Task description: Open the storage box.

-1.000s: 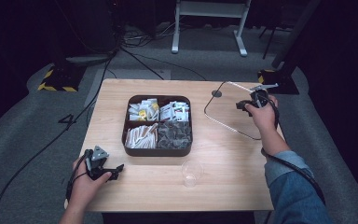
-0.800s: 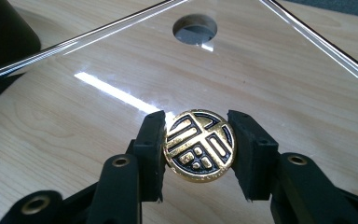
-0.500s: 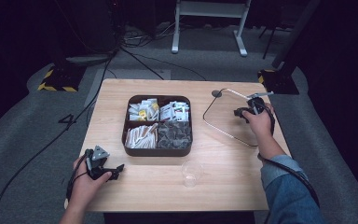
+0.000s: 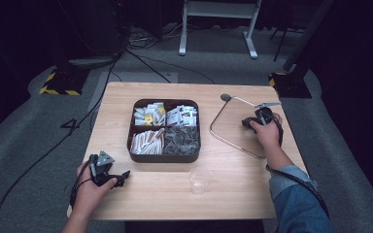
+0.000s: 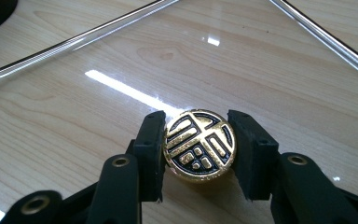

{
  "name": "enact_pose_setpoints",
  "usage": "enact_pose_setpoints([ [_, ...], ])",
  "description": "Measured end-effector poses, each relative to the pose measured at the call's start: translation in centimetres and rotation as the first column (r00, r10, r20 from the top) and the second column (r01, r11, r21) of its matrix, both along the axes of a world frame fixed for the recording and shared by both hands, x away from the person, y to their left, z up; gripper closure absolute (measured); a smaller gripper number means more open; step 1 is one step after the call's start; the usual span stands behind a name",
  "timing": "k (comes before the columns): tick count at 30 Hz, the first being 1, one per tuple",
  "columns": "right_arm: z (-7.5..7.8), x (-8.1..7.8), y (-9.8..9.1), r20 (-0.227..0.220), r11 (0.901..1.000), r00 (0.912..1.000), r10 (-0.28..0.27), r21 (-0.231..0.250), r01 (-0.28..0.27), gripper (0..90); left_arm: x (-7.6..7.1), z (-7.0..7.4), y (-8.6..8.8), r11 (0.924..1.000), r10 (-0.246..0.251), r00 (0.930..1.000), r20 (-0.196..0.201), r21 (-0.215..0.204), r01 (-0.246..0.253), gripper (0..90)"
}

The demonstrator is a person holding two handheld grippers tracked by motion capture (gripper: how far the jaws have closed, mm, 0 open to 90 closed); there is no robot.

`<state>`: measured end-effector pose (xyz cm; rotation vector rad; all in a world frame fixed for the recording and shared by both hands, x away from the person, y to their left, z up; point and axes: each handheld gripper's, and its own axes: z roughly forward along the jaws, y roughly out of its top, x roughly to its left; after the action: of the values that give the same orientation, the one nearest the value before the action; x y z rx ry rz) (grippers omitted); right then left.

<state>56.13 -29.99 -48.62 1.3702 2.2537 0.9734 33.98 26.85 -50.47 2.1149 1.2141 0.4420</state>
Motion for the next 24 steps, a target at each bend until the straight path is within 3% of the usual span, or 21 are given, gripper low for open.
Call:
enact_pose_setpoints([
  [3,-0.1,-0.1,0.0,0.010,1.0000,0.9999,0.003,0.000,-0.003,58.5,0.2,0.0,-0.1,1.0000,-0.001,1.0000,-0.003,0.002,0.001,7.6],
  [4,-0.1,-0.1,0.1,0.004,0.9999,0.9999,0.016,0.000,-0.016,50.3,0.4,0.0,-0.2,1.0000,-0.002,1.0000,-0.005,0.001,0.002,7.2],
  [5,-0.1,-0.1,0.1,0.004,0.9999,0.9999,0.016,0.000,-0.016,50.3,0.4,0.0,-0.2,1.0000,-0.002,1.0000,-0.005,0.001,0.002,6.8],
  [6,-0.1,-0.1,0.2,-0.012,0.9998,0.9998,0.015,0.012,-0.015,44.3,0.5,0.0,-0.2,1.0000,-0.004,1.0000,-0.005,0.007,0.004,6.8],
  [7,0.1,-0.1,0.3,-0.016,0.9998,0.9998,0.015,-0.015,-0.015,39.2,0.5,0.0,-0.3,1.0000,-0.001,1.0000,-0.005,0.004,0.001,6.5],
  [8,0.6,-0.1,0.5,0.010,0.9989,0.9999,0.008,-0.047,-0.007,34.5,0.7,0.0,-0.4,1.0000,-0.002,1.0000,-0.006,0.002,0.002,6.0],
  [10,0.9,-0.1,0.5,0.028,0.9989,0.9996,-0.005,-0.047,0.006,32.2,0.7,0.0,-0.4,1.0000,0.000,1.0000,-0.010,0.002,0.000,5.7],
  [11,1.7,-0.1,0.6,0.060,0.9991,0.9976,-0.035,-0.023,0.037,30.5,0.9,0.0,-0.5,1.0000,-0.001,1.0000,-0.007,0.004,0.001,5.3],
  [12,1.7,-0.1,0.6,0.060,0.9991,0.9976,-0.035,-0.023,0.037,30.5,0.9,0.0,-0.5,1.0000,-0.001,1.0000,-0.007,0.004,0.001,5.2],
  [13,2.5,-0.2,0.9,0.064,0.9994,0.9974,-0.032,0.011,0.032,29.7,0.9,-0.1,-0.5,1.0000,0.001,1.0000,-0.007,0.002,-0.001,5.1],
  [15,2.9,-0.3,1.2,0.067,0.9996,0.9974,-0.024,0.015,0.023,30.1,1.0,-0.1,-0.6,1.0000,-0.001,1.0000,-0.009,-0.002,0.000,5.1],
  [18,4.9,-1.0,2.8,0.103,0.9979,0.9935,0.047,0.039,-0.051,32.0,1.2,0.0,-0.6,1.0000,-0.006,0.9999,-0.011,0.005,0.007,4.5],
  [19,4.9,-1.0,2.8,0.103,0.9979,0.9935,0.047,0.039,-0.051,32.0,1.2,0.0,-0.6,1.0000,-0.006,0.9999,-0.011,0.005,0.007,4.5],
  [20,6.0,-1.3,3.7,0.125,0.9941,0.9886,0.083,0.060,-0.091,33.5,1.2,-0.1,-0.7,1.0000,-0.002,1.0000,-0.010,0.004,0.002,4.6],
  [21,6.0,-1.3,3.7,0.125,0.9941,0.9886,0.083,0.060,-0.091,33.5,1.2,-0.1,-0.7,1.0000,-0.002,1.0000,-0.010,0.004,0.002,4.6],
  [24,7.7,-1.9,5.6,0.141,0.9830,0.9789,0.148,0.088,-0.161,37.1,1.2,-0.1,-0.7,1.0000,-0.003,0.9999,-0.010,0.001,0.003,4.5],
])
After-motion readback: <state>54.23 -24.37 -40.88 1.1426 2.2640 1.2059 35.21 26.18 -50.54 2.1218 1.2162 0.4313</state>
